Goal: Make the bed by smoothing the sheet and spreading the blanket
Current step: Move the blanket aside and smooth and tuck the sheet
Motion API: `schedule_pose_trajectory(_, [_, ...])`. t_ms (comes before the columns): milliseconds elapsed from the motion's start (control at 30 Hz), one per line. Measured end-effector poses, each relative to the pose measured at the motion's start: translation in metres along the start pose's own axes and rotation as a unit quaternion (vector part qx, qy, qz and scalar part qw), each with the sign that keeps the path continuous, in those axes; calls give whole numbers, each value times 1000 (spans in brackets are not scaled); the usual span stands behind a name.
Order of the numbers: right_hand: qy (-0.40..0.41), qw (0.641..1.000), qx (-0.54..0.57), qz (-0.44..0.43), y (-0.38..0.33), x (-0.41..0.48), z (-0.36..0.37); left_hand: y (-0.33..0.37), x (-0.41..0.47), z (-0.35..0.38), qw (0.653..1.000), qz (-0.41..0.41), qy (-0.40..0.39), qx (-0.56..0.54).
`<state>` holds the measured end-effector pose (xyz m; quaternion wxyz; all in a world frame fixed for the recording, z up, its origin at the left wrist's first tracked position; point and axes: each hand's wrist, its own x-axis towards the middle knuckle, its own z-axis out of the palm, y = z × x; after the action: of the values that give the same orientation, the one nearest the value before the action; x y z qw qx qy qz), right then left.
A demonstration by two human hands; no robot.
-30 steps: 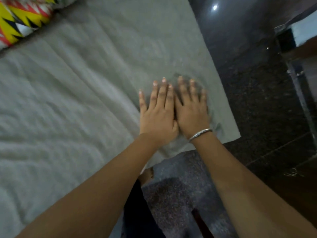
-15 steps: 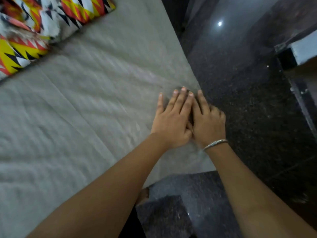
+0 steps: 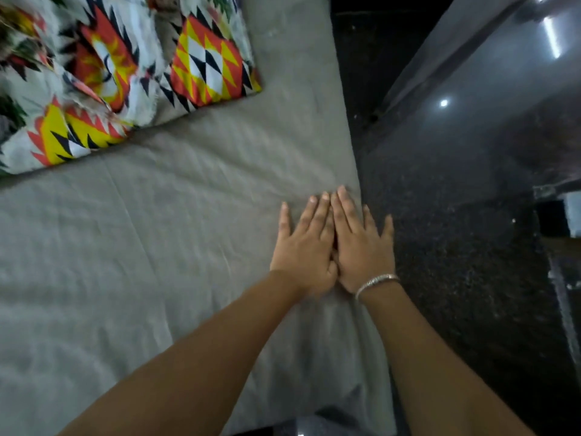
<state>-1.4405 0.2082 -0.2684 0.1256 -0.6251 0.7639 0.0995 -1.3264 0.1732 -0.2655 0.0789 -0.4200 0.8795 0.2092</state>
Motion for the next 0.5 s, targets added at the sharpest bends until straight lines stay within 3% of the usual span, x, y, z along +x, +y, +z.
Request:
schedule_pose_trajectory(100, [25, 1000, 9, 12, 6, 25, -27, -5, 23, -26, 998, -5, 50, -23])
schedule_pose_trajectory(200, [64, 996, 24, -61, -6, 81, -58, -28, 52, -57, 986, -111, 122, -29])
schedule_pose_trajectory(333, [-8, 981, -36, -188, -28, 148, -65, -59, 80, -62, 976, -203, 68, -44])
schedule_pose_trajectory(400, [-24, 979, -69, -193, -19, 168, -63, -62, 93, -58, 975, -210, 42, -58])
schedule_pose_trajectory(500, [-26, 990, -45, -132, 3, 175, -58, -50, 114, -56, 983, -172, 50, -41])
